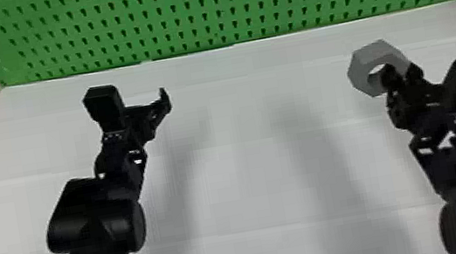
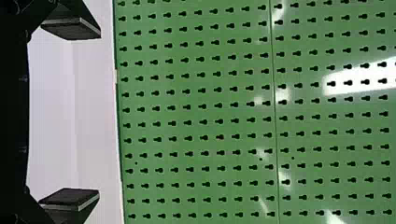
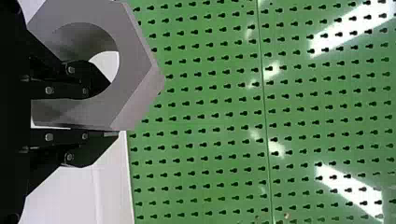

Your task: Pick up the hex nut

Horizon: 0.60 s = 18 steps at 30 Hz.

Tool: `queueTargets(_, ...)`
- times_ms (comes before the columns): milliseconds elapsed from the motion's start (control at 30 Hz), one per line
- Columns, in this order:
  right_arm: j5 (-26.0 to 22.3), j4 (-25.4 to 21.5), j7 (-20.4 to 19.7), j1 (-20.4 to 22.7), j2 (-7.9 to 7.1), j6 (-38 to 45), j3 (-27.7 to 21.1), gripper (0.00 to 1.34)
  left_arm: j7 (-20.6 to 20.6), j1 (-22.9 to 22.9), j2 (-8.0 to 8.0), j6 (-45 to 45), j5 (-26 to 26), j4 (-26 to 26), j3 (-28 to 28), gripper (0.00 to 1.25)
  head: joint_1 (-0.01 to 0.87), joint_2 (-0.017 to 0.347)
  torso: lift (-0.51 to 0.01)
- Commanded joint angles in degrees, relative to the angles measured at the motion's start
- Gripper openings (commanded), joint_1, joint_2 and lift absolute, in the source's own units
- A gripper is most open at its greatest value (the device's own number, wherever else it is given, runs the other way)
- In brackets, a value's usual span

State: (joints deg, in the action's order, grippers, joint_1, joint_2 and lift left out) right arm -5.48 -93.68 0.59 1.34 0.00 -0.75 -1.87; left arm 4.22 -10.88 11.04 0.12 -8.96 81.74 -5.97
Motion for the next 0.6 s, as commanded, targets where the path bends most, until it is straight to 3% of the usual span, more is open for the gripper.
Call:
queueTargets(0, 0.04, 0.08, -0.24, 0.33, 0.05, -0.39, 0.11, 0.27, 0.00, -0.02, -0.23, -0.12, 0.00, 0.00, 0.08, 1.16, 0.785, 0.149, -0.088)
queueTargets(567, 0.30, 0.25, -0.42, 0.33, 0.05, -0.48, 0.72, 0.27, 0.00, 0.25, -0.23, -0.21, 0.00, 0.00, -0.01, 1.16, 0.785, 0.149, -0.088)
